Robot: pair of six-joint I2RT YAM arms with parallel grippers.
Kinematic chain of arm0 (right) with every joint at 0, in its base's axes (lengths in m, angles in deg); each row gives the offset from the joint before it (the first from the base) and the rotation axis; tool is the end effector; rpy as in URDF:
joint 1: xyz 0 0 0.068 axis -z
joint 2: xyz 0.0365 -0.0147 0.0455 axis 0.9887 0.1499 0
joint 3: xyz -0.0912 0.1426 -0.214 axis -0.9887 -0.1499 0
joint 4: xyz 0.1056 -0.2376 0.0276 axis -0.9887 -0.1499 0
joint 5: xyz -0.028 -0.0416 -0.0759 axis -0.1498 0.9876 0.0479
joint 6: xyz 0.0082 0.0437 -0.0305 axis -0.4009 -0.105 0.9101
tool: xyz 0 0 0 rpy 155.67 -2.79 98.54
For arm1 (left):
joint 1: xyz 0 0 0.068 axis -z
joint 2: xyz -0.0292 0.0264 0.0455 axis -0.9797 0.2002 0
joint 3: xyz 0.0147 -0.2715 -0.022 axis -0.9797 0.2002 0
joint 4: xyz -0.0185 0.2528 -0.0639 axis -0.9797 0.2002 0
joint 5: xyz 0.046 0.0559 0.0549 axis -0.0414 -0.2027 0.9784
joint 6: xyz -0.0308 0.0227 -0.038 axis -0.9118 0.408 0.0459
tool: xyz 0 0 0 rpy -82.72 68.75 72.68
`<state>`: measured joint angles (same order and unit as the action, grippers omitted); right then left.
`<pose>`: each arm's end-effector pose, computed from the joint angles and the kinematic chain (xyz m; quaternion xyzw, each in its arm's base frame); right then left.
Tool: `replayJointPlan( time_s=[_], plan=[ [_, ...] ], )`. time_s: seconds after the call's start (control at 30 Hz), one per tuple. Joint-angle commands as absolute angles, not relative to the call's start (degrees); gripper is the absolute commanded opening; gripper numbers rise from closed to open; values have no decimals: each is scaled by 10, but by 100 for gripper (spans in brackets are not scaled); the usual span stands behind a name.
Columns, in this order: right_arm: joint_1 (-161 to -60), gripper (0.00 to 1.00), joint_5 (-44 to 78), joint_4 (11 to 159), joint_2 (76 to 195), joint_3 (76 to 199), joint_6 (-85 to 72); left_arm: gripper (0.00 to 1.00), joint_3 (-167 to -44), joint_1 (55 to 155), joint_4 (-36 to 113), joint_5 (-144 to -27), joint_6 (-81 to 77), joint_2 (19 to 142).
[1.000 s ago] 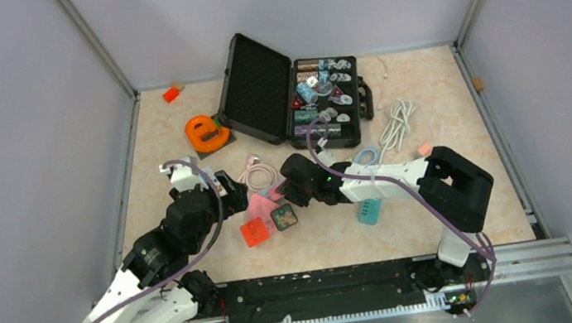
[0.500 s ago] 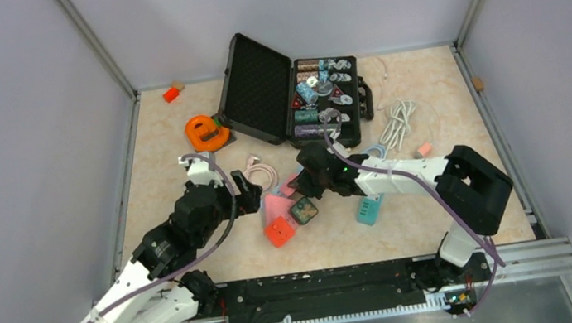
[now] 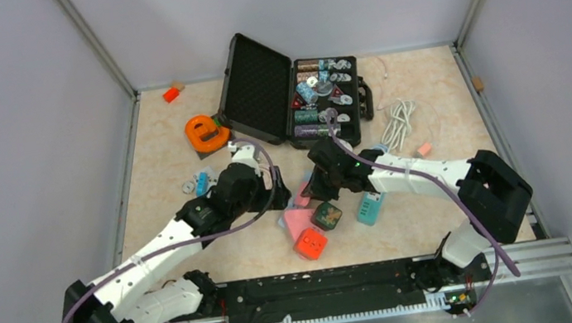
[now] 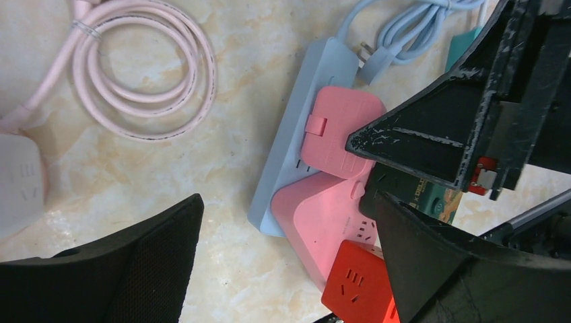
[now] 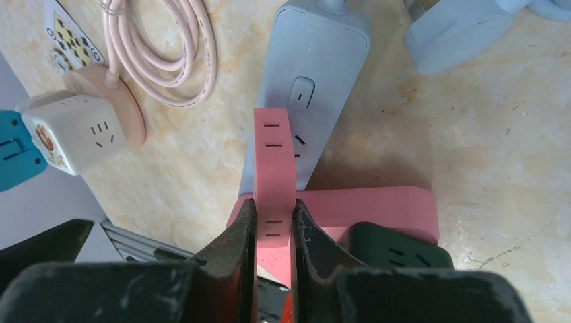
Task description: Pull the plug off the socket
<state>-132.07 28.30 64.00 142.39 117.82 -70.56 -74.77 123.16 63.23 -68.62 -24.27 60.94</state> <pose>0.2027 0.2436 0.2104 0.1751 0.9324 0.2581 0.1826 0.1543 -0.1452 0.2626 0.0528 0.8933 -0.2272 0.3842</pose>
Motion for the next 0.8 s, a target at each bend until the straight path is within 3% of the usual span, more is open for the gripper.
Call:
replayJointPlan(
  time_s=[0.0, 0.13, 0.23, 0.47, 0.77],
  plan=[
    [-1312, 22, 302, 614, 1422, 1192, -632, 94, -752, 1230, 579, -722, -246, 641],
    [-1309, 34, 305, 620, 1439, 1207, -613, 90, -733, 1230, 551, -758, -245, 669],
    [-1307, 36, 304, 620, 1446, 1219, -606, 89, -713, 1230, 534, -769, -248, 677],
    [-1301, 35, 247, 637, 1457, 1218, -636, 85, -660, 1230, 497, -778, -252, 677],
    [-1291, 25, 206, 680, 1440, 1191, -734, 81, -616, 1230, 451, -803, -242, 662]
  ],
)
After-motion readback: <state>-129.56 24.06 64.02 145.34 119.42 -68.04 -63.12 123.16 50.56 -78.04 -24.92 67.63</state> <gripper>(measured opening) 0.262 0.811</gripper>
